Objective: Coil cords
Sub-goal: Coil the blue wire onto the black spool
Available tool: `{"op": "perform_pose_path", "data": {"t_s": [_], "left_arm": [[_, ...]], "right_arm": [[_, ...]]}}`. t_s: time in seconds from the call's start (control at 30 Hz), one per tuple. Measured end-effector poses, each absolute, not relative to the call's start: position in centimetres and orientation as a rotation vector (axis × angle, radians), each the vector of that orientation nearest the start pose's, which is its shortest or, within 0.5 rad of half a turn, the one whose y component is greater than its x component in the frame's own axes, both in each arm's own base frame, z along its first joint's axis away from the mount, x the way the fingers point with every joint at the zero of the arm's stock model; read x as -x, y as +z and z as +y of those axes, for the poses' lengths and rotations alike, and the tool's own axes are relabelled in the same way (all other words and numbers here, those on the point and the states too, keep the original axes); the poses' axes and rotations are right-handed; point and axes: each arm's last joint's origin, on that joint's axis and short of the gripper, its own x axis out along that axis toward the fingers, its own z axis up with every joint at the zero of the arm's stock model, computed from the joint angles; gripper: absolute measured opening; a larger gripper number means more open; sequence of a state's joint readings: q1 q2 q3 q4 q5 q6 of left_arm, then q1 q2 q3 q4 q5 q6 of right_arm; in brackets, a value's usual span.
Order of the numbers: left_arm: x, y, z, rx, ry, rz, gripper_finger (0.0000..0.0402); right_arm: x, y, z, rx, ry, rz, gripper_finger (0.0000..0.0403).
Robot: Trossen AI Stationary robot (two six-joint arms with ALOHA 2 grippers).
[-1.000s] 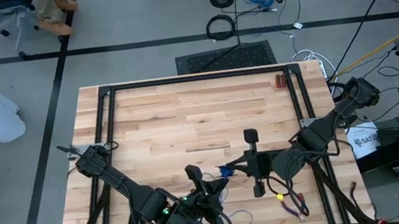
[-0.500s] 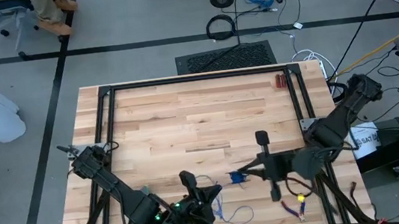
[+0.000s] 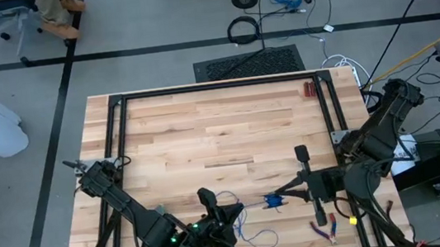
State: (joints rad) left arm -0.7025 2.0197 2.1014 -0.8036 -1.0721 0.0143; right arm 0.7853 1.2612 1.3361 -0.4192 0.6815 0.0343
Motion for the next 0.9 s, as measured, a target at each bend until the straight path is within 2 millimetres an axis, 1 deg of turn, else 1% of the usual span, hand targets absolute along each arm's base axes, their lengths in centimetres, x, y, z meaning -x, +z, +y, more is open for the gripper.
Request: {"op": "perform_pose_path", "data": {"t_s": [0.2, 0.5, 0.6, 0.73, 0.83, 0.9], "left_arm": [[-34.7, 36.6, -26.4, -0.573, 0.316, 0.470, 0.0038], [-34.4, 36.7, -27.0, -0.575, 0.280, 0.464, 0.0060], [-34.6, 36.9, -27.1, -0.550, 0.282, 0.443, 0.0061], [-34.7, 37.0, -27.2, -0.463, 0.298, 0.417, 0.0062], [-35.0, 36.4, -27.4, -0.433, 0.333, 0.412, 0.0062], [-35.5, 35.5, -27.5, -0.455, 0.368, 0.417, 0.0062]], "right_arm": [[-19.7, 40.5, 17.2, 0.203, 0.077, 0.243, 0.0000], [-19.3, 41.0, 17.6, 0.211, 0.086, 0.200, 0.0000], [-19.1, 41.4, 17.7, 0.236, 0.024, 0.171, 0.0000], [-18.5, 42.0, 17.3, 0.258, -0.065, 0.135, 0.0000], [-18.1, 42.5, 17.2, 0.268, -0.101, 0.117, 0.0000], [-17.8, 42.6, 17.1, 0.275, -0.123, 0.110, 0.0000]]}}
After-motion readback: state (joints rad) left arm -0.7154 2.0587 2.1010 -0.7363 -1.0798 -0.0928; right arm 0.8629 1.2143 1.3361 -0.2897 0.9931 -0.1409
